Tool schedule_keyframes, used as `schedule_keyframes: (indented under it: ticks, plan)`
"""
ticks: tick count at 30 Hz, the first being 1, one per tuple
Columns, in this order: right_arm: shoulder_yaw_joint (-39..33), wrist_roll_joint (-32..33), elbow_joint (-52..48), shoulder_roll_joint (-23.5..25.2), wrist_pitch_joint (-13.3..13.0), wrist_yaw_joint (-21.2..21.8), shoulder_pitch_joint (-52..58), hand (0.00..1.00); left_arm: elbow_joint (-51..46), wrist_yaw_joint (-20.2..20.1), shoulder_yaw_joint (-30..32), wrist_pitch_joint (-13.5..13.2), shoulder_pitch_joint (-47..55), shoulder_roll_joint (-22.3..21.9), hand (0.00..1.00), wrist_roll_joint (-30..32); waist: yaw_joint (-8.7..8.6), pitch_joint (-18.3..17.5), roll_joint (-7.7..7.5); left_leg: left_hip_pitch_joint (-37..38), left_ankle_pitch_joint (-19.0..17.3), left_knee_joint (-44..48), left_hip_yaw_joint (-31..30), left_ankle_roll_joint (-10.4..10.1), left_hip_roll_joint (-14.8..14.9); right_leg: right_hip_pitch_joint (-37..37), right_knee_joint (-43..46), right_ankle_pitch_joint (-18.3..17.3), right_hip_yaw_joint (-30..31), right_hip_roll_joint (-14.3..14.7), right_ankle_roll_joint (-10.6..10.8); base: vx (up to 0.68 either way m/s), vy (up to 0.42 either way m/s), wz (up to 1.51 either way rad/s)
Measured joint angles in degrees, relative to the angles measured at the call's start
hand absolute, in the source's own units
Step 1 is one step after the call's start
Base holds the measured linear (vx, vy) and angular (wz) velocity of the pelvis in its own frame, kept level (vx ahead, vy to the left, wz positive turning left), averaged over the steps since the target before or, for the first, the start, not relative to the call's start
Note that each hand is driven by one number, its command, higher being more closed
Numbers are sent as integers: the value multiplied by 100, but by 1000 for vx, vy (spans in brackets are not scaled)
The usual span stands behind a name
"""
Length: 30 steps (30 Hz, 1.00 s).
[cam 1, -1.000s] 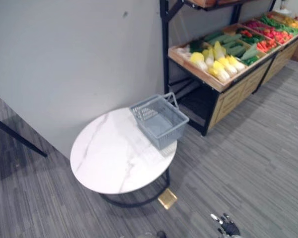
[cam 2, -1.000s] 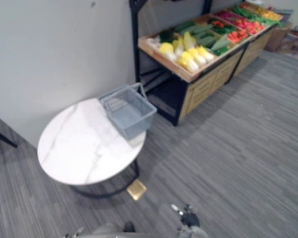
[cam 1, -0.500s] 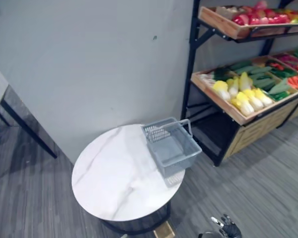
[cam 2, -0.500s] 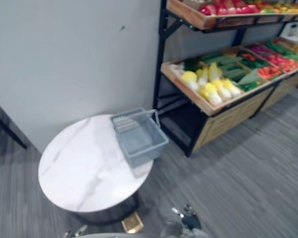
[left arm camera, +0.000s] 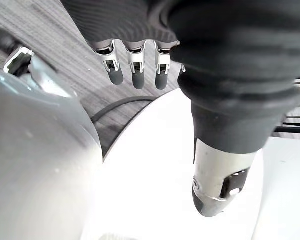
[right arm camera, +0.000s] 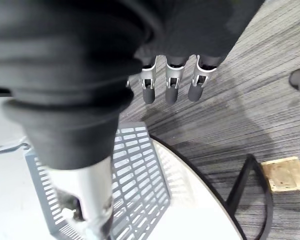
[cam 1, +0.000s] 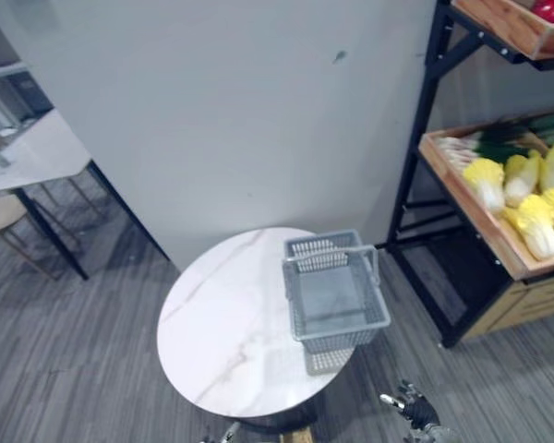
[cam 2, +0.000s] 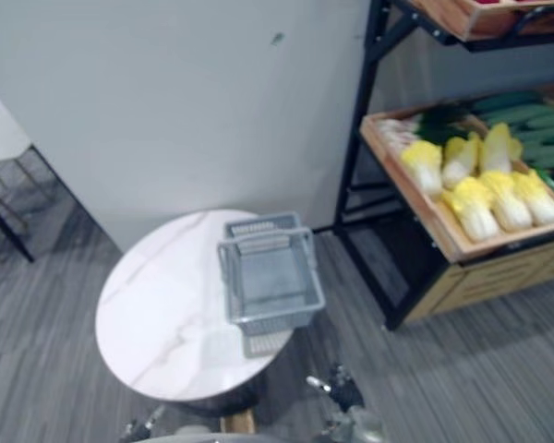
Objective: Pick vegetable in the basket
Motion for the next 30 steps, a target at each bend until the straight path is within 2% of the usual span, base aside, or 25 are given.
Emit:
schedule_keyframes:
  ticks: [2, 3, 4, 6, 8, 9, 13, 15, 20, 24, 27, 28, 30]
  plan:
    - [-12, -22, -364, -250, 21, -42, 8, 0, 4, 19, -220, -5, 14, 91, 0, 3, -6, 17, -9, -183, -195, -726, 544, 169, -149, 223, -132, 29, -173, -80, 53, 155, 64, 39]
    - [-11, -41, -530, -327, 25, -79, 10, 0, 7, 29, -248, -7, 18, 99, 0, 8, -8, 27, 7, -189, -49, -1076, 628, 282, -180, 263, -144, 39, -203, -72, 82, 140, 115, 24]
    - [-43, -198, -911, -487, 26, -179, 5, 0, 15, 49, -361, -4, 34, 125, 0, 20, -8, 75, 57, -177, 350, -1664, 755, 494, -248, 315, -189, 85, -182, 19, 167, 137, 126, 30]
    - [-129, -379, -1412, -660, 22, -252, -39, 0, -6, 44, -503, -14, 24, 258, 0, 34, -18, 95, 1, -48, 370, -2144, 724, 518, -438, 264, -343, 164, -13, 4, 315, 101, 128, 45]
    - [-254, -951, -1619, -1057, -14, -488, -575, 0, -6, 90, -637, -11, -1, 404, 0, 69, -3, 310, -163, 17, 380, -2734, 633, 503, -585, 173, -668, 264, 184, 30, 463, 34, 170, 28]
    - [-268, -1137, -1664, -1160, -14, -555, -723, 0, 12, 112, -638, 4, 16, 417, 0, 72, 3, 358, -175, 21, 384, -2812, 634, 496, -607, 170, -716, 300, 193, 32, 486, -4, 90, 7]
    - [-321, -2092, -2403, -1604, -60, -886, -1254, 0, 9, 154, -787, 45, 329, 444, 0, 135, -2, 423, -81, 295, 457, -3293, 678, 454, -726, 169, -865, 433, 371, 4, 533, -25, 79, -12]
    - [-356, -2686, -2863, -1779, -82, -1159, -1451, 0, 1, 154, -830, 46, 334, 446, 0, 141, -5, 425, -27, 324, 661, -3718, 681, 445, -762, -46, -855, 483, 445, 24, 539, -72, 26, -14]
    - [-124, -3327, -2939, -2065, -74, -1398, -1999, 0, -41, 198, -873, 47, 308, 466, 0, 268, -3, 517, -24, 174, 961, -4158, 742, 478, -758, -436, -860, 630, 553, 108, 508, -66, 32, -11]
    - [404, -3884, -2724, -2379, -8, -1574, -2812, 0, -192, 248, -1049, 46, 215, 517, 0, 265, 19, 799, 14, -107, 1105, -4250, 660, 541, -797, -724, -887, 738, 535, 100, 513, -61, 47, 7]
    - [683, -4142, -2305, -2472, 49, -1596, -3402, 0, -231, 303, -1090, 45, 127, 518, 0, 251, 88, 978, 60, -201, 1162, -4288, 645, 572, -820, -826, -911, 779, 538, 95, 506, -30, 41, 5]
    - [966, -4320, -1924, -2598, 127, -1606, -3967, 0, -243, 397, -1115, 39, 66, 507, 0, 247, 221, 1116, 121, -342, 1228, -4322, 628, 595, -827, -939, -957, 859, 531, 108, 496, 20, 41, 5]
    - [1141, -4326, -1590, -2681, 165, -1613, -4312, 0, -242, 433, -1115, 40, 58, 506, 0, 240, 315, 1164, 121, -396, 1244, -4326, 614, 605, -843, -981, -988, 888, 527, 108, 489, 52, 26, 5]
